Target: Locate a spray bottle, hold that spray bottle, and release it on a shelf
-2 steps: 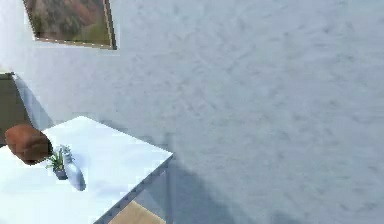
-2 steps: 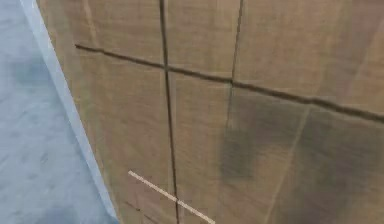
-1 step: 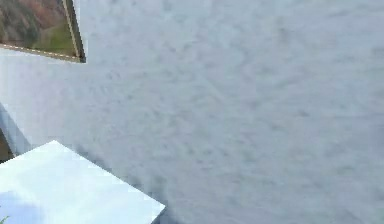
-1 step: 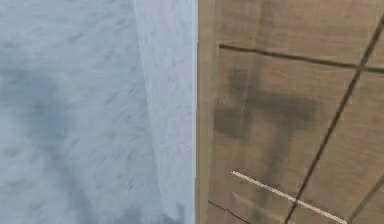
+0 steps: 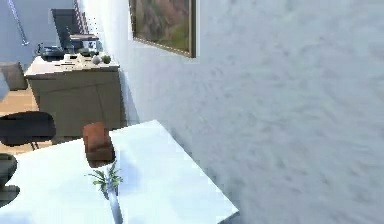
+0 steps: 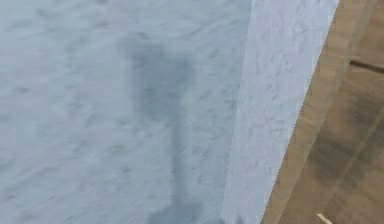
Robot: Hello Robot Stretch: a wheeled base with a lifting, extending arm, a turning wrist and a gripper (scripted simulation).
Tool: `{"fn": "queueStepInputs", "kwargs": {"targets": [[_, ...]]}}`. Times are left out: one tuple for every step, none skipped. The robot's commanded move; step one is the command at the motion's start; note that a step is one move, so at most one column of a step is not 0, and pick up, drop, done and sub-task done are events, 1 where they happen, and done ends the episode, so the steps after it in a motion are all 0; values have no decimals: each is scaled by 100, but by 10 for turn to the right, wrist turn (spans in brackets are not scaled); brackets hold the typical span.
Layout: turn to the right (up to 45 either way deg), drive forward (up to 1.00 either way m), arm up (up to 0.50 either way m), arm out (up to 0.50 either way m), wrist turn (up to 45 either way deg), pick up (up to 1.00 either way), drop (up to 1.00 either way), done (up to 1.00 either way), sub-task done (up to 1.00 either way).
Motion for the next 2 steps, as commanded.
{"fn": "queueStepInputs", "kwargs": {"targets": [[0, 5, 0, 0, 0, 0, 0, 0, 0], [-450, 0, 0, 0, 0, 0, 0, 0, 0]]}}
